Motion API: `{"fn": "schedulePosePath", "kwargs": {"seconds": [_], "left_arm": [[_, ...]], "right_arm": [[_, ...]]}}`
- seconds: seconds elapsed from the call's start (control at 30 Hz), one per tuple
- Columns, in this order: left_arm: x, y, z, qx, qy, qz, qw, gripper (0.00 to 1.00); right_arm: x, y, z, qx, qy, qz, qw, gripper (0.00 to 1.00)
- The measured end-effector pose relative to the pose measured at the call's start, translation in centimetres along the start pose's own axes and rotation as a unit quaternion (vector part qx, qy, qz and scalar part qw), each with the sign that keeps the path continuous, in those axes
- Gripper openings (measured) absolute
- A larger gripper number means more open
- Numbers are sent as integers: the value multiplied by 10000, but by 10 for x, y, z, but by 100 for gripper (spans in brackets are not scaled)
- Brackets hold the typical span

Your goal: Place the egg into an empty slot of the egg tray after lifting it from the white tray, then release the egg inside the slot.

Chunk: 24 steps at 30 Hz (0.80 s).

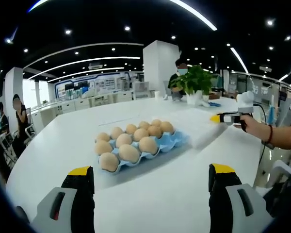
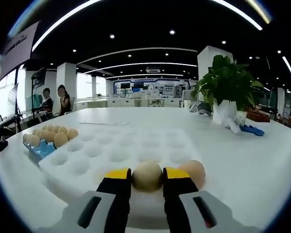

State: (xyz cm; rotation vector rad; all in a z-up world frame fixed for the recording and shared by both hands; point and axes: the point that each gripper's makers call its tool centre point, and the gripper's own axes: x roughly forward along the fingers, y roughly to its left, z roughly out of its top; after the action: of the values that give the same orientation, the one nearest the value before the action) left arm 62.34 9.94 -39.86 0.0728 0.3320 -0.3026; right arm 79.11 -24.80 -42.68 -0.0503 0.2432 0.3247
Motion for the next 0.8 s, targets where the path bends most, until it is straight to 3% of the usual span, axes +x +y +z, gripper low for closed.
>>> {"fn": "schedulePosePath", "kwargs": {"seconds": [0.2,0.8], "left_arm": [[0,-1,1,-32,-29,4,10000,100],[1,2,1,-4,-11,30,10000,100]], "right_arm": [[-1,-2,0,97,-29,-9,9999,26],[-5,3,15,-375,-198,-98,9991,26]]}}
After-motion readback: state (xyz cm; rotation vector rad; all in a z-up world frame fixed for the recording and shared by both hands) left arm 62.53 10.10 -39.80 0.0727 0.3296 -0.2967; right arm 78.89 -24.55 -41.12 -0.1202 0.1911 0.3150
